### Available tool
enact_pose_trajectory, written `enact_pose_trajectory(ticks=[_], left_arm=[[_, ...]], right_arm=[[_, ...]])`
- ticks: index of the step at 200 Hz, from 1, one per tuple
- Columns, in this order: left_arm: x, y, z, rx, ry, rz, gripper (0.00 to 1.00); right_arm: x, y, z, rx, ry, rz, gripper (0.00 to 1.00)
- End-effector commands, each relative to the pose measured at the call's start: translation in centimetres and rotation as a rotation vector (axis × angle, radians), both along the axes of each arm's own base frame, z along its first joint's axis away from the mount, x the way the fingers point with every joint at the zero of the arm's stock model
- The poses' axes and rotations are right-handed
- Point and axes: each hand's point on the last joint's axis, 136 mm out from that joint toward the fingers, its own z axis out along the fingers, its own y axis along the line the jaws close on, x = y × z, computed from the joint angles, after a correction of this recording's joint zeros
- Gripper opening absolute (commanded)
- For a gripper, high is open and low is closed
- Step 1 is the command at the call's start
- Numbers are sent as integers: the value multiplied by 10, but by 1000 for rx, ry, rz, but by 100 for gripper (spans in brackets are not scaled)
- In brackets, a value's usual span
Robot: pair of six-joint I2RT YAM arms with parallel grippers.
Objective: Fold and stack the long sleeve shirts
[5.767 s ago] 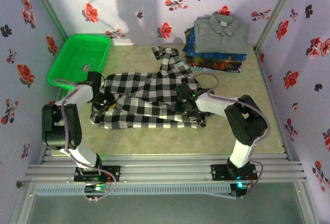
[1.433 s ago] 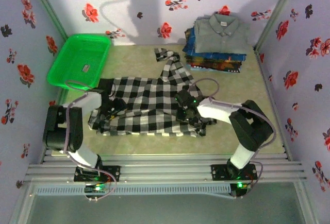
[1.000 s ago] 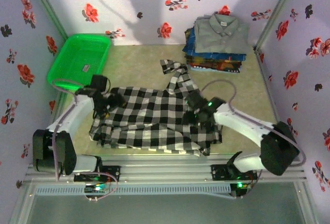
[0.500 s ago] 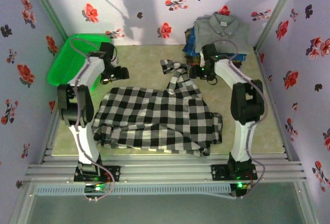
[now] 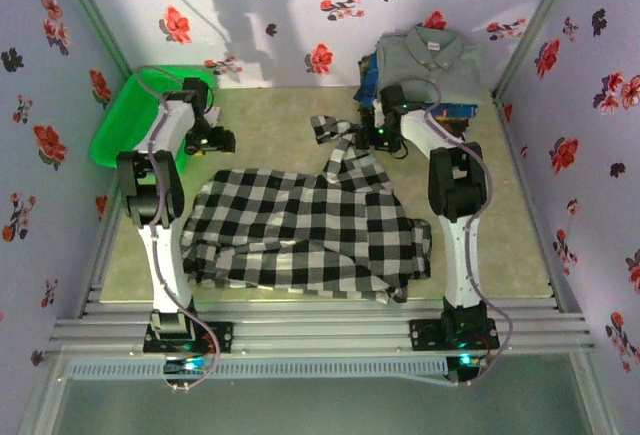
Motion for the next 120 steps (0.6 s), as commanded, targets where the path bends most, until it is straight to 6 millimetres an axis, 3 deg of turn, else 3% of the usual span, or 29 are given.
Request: enact_pose_trajectory(ticks=[1, 63, 120], left_arm=[[-10, 5, -13, -19, 74, -65, 75], [-11, -8, -27, -90, 103, -111, 70], [-25, -17, -51, -122, 177, -122, 62]], right_arm=[[3, 14, -6, 11, -1, 53, 63], [-2, 20, -19, -3, 34, 54, 58], [-5, 17, -23, -24, 45, 46, 57]])
